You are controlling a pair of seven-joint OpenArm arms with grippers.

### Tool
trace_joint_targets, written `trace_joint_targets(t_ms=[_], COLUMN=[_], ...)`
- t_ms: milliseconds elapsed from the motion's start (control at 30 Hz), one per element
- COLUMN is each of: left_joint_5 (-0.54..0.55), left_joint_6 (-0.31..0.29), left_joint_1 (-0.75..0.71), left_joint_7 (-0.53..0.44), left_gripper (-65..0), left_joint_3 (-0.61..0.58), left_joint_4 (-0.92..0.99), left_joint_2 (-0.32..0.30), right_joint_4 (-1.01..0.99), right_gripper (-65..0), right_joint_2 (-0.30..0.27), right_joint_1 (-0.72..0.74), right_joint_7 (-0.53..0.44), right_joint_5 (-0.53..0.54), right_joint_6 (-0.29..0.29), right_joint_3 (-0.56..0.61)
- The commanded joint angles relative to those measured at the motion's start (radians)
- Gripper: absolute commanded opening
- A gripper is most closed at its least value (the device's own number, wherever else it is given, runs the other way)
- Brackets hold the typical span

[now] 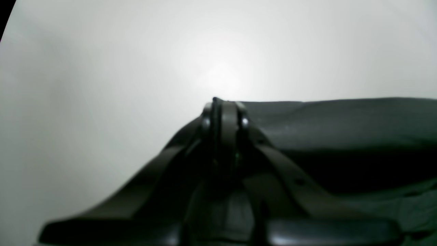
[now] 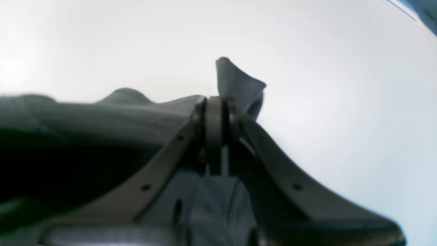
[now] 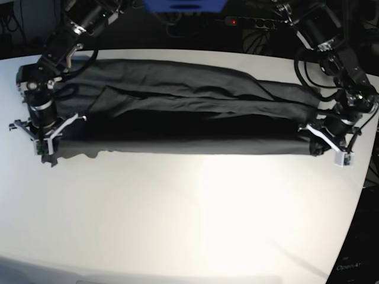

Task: Fold the T-shirt properly
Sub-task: 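Drag the grey strip further toward the robot with both grippers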

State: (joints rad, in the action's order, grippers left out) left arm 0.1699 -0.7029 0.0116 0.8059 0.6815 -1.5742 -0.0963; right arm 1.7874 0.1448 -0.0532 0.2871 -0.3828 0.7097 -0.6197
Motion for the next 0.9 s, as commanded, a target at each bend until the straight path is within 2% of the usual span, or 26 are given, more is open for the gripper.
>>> trace_joint_targets(t_ms=[0,100,267,467,600,867], left_joint_5=[0.012,0.046,0.13,0.138,0.138,0.138], left_joint_6=[0.005,0.005,0.005,0.005,0.005,0.005], left_joint_1=[-0.002,-0.031,-0.092,-0.126,-0.149,-0.149], left_joint_7=[-0.015,-0.015,-0.015,-0.016,-0.026,-0.026], left_gripper=[-62.6,-62.6,-62.6,-62.6,-62.6,-62.6], left_joint_3=[0.002,0.005,0.007,0.008,0.01,0.01], left_joint_4=[-0.028,-0.048,-0.087,-0.098,-0.102,-0.104], left_joint_2=[-0.009,-0.012,-0.016,-0.027,-0.027,-0.027], right_joint_4=[0.036,0.087,0.11,0.131,0.15,0.165], right_gripper=[-63.4,-63.4,-63.5,-63.5,-63.5,-63.5], right_joint_2=[-0.011,-0.012,-0.009,0.012,0.012,0.012], right_joint_1=[-0.014,-0.066,-0.139,-0.198,-0.259,-0.353], right_joint_7=[-0.019,-0.019,-0.019,-0.021,-0.021,-0.022], right_joint_5=[0.041,0.087,0.089,0.091,0.164,0.245], right_joint_6=[-0.012,-0.012,-0.012,-0.012,-0.012,-0.012], right_joint_3=[-0.002,-0.002,-0.004,-0.009,-0.006,-0.009])
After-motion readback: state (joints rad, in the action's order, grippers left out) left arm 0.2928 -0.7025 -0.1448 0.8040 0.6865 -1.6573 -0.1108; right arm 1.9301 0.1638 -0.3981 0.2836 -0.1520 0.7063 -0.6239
